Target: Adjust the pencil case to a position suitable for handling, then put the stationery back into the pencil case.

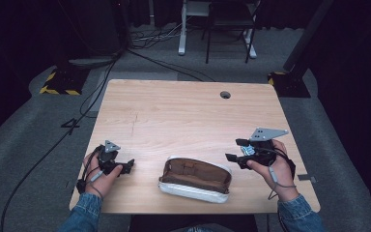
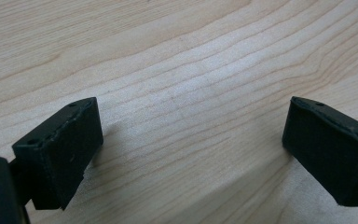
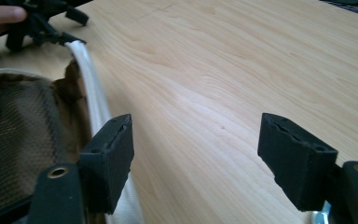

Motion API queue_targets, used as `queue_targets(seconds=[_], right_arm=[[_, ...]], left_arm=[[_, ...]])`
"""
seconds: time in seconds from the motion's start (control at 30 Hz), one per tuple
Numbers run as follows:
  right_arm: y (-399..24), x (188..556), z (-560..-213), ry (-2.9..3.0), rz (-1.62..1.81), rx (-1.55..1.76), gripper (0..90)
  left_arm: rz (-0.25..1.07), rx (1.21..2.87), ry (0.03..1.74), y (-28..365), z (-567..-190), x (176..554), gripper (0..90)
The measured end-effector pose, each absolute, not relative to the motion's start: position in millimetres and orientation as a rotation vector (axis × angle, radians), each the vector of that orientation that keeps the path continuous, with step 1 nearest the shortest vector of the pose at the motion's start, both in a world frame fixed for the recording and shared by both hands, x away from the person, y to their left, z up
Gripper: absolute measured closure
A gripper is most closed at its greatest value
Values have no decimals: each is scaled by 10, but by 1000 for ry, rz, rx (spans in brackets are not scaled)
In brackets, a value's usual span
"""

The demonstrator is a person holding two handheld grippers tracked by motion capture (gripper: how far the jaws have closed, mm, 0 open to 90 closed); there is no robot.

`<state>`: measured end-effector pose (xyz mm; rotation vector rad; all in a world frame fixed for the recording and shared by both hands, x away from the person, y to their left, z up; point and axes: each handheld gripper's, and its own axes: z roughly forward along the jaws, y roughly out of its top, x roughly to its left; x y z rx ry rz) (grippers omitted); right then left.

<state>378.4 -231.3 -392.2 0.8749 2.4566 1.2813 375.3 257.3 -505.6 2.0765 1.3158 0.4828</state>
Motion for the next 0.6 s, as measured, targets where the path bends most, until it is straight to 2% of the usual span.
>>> queue_targets(seconds=[0.27,0.6], right_arm=[[-2544,3950,-3986,2364,1155,1041,242],[-2804,4096,-4151,2310,1013,1193,243]], left_arm=[[482,2071,1318,2569,-5057,3755,49],[481,2071,1323,2561,-5059,3761,44]])
